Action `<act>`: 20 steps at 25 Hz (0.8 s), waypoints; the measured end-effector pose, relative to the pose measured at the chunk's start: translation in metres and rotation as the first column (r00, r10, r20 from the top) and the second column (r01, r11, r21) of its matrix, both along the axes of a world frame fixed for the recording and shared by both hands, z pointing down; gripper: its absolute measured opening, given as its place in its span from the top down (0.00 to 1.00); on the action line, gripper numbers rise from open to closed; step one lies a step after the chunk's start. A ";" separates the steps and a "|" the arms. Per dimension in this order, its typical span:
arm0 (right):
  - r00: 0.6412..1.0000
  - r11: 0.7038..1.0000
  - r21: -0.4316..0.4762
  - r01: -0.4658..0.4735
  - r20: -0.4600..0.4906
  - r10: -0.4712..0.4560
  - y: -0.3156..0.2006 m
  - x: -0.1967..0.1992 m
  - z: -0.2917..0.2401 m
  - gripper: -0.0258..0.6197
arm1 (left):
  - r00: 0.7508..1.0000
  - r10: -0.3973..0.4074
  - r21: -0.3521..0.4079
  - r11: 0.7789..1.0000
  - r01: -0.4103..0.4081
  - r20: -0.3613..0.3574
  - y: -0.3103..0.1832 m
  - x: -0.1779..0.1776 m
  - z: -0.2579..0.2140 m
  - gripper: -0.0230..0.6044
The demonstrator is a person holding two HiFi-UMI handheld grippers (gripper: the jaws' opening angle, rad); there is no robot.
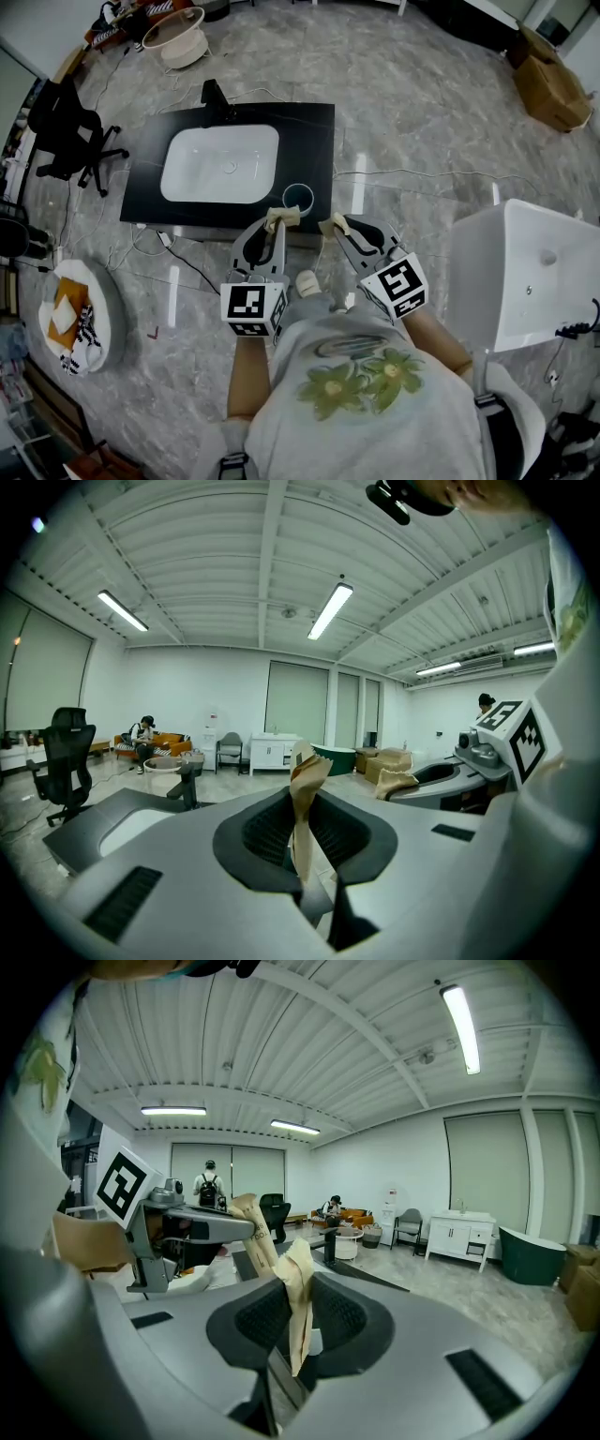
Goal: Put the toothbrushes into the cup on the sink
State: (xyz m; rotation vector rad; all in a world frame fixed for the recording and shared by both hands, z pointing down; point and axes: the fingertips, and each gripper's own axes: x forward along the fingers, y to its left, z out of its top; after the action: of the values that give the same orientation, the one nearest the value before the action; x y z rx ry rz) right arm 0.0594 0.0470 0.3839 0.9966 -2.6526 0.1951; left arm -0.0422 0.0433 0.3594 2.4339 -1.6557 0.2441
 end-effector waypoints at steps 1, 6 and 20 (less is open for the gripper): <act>1.000 1.000 -0.001 -0.001 -0.002 0.001 -0.004 -0.001 0.000 0.83 | 1.000 0.001 0.003 1.000 -0.001 -0.002 -0.003 -0.001 -0.001 0.87; 1.000 1.000 -0.003 -0.009 -0.006 0.009 -0.020 -0.008 0.001 0.83 | 1.000 0.004 0.015 1.000 -0.003 -0.014 -0.020 -0.011 -0.005 0.87; 0.999 0.999 0.003 -0.045 -0.018 0.045 -0.045 -0.019 0.001 0.83 | 0.998 0.027 0.027 0.999 -0.025 -0.048 -0.047 -0.025 -0.009 0.87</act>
State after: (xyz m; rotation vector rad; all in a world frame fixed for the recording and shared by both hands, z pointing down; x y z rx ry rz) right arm 0.0409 0.0021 0.3851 1.0542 -2.6167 0.1908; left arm -0.0673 -0.0040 0.3505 2.4615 -1.6183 0.1668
